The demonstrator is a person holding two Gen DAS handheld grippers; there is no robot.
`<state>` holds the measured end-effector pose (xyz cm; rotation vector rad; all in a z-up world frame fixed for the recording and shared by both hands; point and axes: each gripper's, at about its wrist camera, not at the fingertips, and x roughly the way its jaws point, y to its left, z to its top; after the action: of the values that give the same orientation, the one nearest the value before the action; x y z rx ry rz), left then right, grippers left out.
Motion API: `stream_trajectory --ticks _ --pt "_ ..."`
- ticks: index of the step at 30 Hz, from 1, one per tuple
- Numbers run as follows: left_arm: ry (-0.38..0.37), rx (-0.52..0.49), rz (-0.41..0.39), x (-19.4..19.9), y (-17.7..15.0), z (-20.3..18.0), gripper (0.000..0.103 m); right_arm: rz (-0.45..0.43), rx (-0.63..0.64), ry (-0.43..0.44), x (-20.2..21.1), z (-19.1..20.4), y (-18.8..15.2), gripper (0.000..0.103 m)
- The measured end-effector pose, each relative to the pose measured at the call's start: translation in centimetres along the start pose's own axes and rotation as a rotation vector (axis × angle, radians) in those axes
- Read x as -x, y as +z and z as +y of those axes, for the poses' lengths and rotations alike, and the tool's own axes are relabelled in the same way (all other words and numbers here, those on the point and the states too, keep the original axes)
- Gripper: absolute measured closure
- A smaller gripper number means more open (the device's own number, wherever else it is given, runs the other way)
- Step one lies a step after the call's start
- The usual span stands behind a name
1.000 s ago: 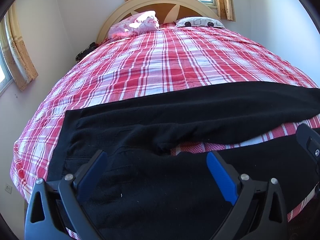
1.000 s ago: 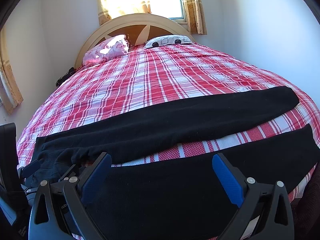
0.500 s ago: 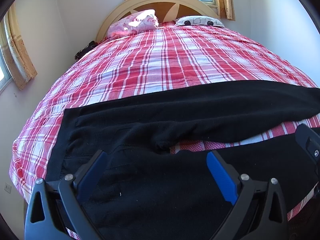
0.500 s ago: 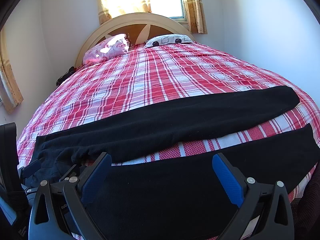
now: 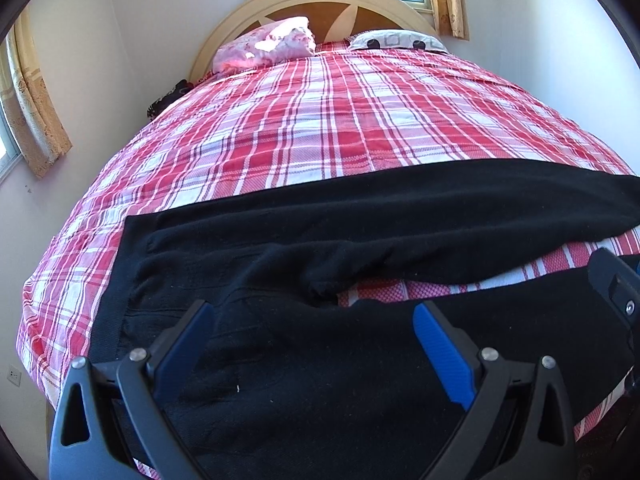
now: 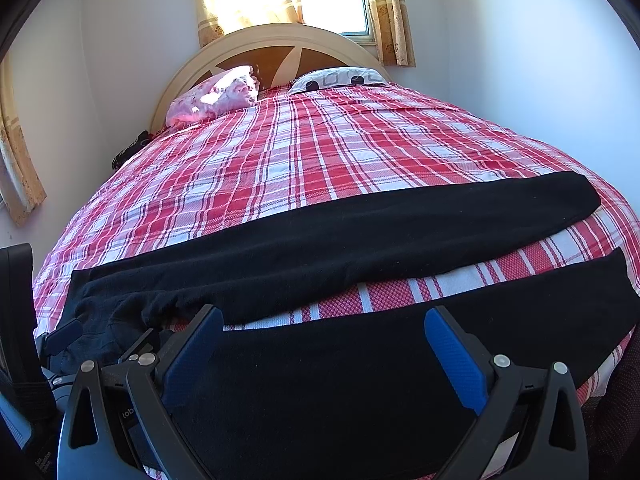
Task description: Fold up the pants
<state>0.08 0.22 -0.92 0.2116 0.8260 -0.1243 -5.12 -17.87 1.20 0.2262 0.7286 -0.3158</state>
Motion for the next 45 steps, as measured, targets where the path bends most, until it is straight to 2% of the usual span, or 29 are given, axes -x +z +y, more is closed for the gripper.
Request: stream_trajectory --ticks 17,22,26,32,34,36,38,41,45 --pt "-0.015 0.003 0.032 -1.3 0.5 0.9 0.001 0.028 0.017 -0.006 -1.5 0.2 0.6 0.001" --pt "0.006 0.026 0.023 -1.8 1.5 3.6 0.001 0.019 0.067 0.017 -1.8 0.7 1.6 0.001" --pt "0.043 0.054 0.046 -3.4 2.7 6.7 0.001 0.006 0.138 0.099 -2.8 1.6 3.9 0.001" --pt "0.097 0.138 0.085 -5.8 4.0 11.0 0.001 0.107 0.389 0.307 -8.6 6.9 7.8 0.002" --pt "0.095 0.19 0.098 -6.6 4.1 12.5 0.001 0.157 0.471 0.332 -10.9 9.2 8.4 0.004" --pt "0.09 0.225 0.118 -7.4 4.2 13.3 0.001 0.168 0.543 0.349 -12.3 11.4 8.7 0.011" --pt "0.08 0.254 0.139 -8.2 4.1 13.9 0.001 0.175 0.624 0.374 -14.0 13.9 8.8 0.025" --pt "0.072 0.264 0.164 -9.2 3.7 14.0 0.001 0.215 0.7 0.396 -16.5 16.6 8.7 0.026" --pt "0.066 0.258 0.188 -10.4 3.2 14.3 0.001 0.281 0.733 0.443 -19.5 18.9 8.3 0.026"
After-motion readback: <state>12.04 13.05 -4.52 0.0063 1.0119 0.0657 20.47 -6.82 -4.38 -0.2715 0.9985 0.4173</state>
